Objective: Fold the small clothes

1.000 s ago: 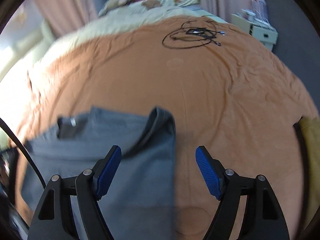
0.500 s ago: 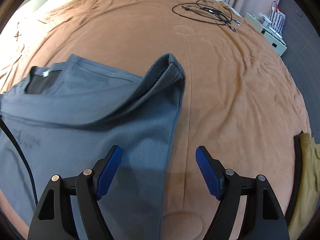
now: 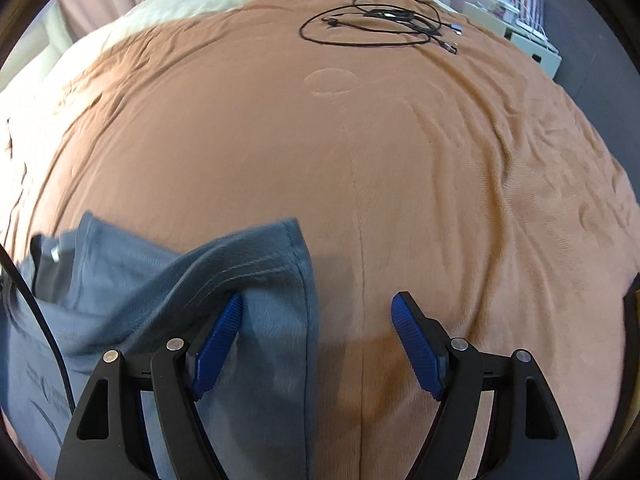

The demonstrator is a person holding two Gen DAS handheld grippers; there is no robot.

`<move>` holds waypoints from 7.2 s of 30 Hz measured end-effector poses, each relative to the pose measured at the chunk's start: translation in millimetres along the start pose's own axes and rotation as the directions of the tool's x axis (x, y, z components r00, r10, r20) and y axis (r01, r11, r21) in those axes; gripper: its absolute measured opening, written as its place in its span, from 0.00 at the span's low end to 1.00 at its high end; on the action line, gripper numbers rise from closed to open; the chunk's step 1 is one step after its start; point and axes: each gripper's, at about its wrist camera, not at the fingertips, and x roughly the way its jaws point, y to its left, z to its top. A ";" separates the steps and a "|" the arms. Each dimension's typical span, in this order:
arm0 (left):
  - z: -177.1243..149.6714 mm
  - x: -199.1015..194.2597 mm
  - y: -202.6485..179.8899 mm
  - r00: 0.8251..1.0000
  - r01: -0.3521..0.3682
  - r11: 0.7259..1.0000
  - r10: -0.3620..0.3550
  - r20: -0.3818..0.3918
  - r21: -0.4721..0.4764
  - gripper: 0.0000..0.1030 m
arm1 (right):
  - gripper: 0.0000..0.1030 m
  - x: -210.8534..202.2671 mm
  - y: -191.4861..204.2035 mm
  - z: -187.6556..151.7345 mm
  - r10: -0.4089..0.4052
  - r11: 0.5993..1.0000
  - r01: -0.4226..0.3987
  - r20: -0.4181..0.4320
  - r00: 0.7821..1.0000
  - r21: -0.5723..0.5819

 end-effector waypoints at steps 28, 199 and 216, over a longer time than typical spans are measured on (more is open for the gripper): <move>8.2 -72.8 25.6 0.977 0.111 0.990 -0.094 0.192 -0.081 0.08 | 0.03 -49.5 -30.8 3.8 0.177 0.982 -0.185 0.192 0.965 0.027; -148.4 -229.8 -34.9 0.718 0.692 0.686 -0.622 0.312 -0.224 0.08 | 0.05 -93.6 178.1 -220.6 0.370 0.908 -0.392 -0.158 0.916 -0.149; -121.4 -269.7 -181.4 0.696 0.706 0.708 -0.689 0.201 -0.017 0.08 | 0.43 -157.7 68.8 -205.2 0.436 0.897 -0.433 0.022 0.900 -0.092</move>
